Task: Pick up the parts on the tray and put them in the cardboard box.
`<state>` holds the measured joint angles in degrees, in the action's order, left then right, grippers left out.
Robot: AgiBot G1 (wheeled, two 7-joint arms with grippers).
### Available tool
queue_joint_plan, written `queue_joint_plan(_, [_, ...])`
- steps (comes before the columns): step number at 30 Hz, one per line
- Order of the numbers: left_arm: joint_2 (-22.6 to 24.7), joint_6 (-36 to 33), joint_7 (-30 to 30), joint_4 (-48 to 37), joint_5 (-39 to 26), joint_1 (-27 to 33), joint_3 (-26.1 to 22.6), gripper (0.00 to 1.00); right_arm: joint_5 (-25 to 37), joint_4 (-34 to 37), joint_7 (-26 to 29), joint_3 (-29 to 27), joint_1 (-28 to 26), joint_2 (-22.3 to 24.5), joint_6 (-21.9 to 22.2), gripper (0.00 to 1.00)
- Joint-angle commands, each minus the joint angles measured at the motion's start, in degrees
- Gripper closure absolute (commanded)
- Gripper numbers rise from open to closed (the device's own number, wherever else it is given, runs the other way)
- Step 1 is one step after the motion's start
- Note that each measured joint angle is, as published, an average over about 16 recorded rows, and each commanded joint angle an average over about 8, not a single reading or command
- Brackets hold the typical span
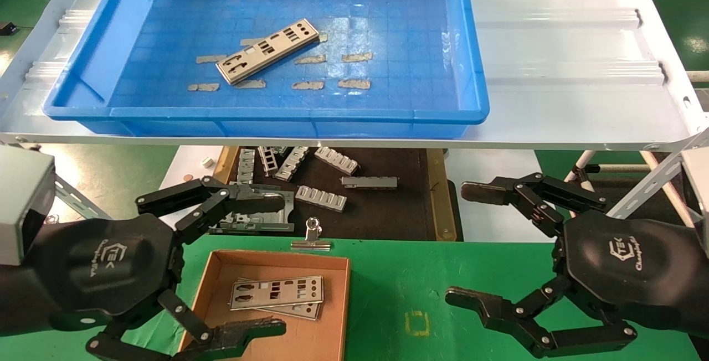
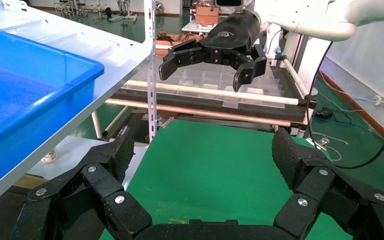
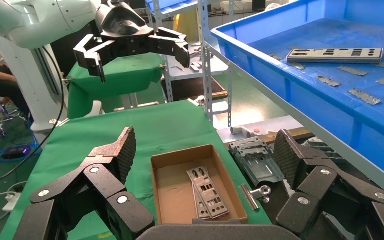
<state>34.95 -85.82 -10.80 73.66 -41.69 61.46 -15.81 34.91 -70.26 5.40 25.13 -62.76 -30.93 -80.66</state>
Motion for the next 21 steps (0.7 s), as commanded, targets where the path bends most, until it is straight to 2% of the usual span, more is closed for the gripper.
queue_joint_plan(1, [0.01, 0.04, 0.03, -0.03, -0.06, 0.03, -0.06, 0.0, 0.0, 0.0, 0.0, 0.0, 0.0, 0.0, 0.0, 0.0])
queue_joint_plan(21, [0.08, 0.18, 0.11, -0.12, -0.22, 0.11, -0.26, 0.0, 0.0, 0.0, 0.0, 0.0, 0.0, 0.0, 0.0, 0.0])
